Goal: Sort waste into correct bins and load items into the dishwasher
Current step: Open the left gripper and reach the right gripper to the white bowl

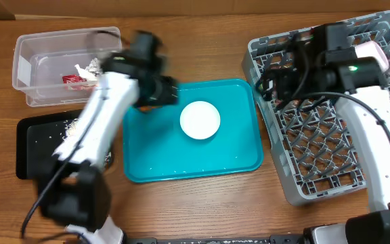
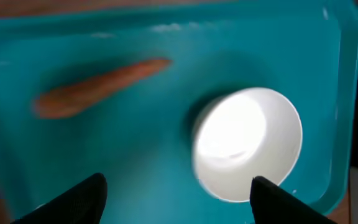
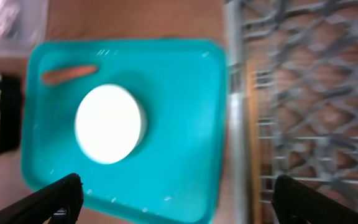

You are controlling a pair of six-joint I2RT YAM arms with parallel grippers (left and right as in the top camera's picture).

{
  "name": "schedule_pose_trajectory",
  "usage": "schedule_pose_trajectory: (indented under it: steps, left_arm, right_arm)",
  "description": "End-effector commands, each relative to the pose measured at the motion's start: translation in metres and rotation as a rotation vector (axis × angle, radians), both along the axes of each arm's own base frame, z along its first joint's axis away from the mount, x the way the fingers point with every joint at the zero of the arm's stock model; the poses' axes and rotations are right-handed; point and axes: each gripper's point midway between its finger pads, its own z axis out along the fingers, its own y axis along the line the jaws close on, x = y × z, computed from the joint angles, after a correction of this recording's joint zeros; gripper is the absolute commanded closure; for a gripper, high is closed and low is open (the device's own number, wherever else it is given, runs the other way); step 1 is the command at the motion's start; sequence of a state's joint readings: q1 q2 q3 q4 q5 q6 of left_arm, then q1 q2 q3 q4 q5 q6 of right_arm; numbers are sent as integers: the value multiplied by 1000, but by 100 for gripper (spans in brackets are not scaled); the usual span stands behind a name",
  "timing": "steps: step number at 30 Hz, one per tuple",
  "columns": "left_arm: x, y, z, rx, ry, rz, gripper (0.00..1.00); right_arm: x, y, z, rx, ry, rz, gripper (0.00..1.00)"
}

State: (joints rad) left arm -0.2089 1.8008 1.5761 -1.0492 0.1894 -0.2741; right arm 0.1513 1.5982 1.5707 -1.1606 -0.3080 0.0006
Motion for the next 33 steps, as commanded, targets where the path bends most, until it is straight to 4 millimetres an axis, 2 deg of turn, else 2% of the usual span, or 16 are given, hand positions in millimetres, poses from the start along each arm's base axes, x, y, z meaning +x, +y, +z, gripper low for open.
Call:
schedule_pose_trajectory:
  steps: [1,3,5,8,13,20,23,27,31,33]
  left_arm:
    - [1,48,44,-11,-74,163,24]
    - [-5,71,46,-6,-52,221,23]
    - [-14,91,43,0,-11,274,23]
    - [-23,106,38,6,34,315,23]
    - [-28,112,35,10,53,325,22]
    - [-26,112,36,8,48,324,21]
    - [-26,112,36,9,48,324,21]
    - [-26,112,36,9,47,324,21]
    - [-26,112,36,9,48,324,21]
    - [-26,112,36,9,47,324,21]
  right_arm:
    - [-10,39,-26,32,84,106,1]
    - [-13,60,-43,15,121,159,1]
    - [-13,77,-63,-9,152,202,6]
    - [-16,97,-90,-27,202,249,17]
    - [-16,107,-137,-83,304,207,24]
    - [-18,107,-179,-110,399,178,44]
    - [-17,107,-187,-113,408,177,66]
    - [-13,109,-186,-108,394,177,96]
    - [-14,103,-176,-116,413,163,96]
    - [-7,95,-158,-127,391,141,96]
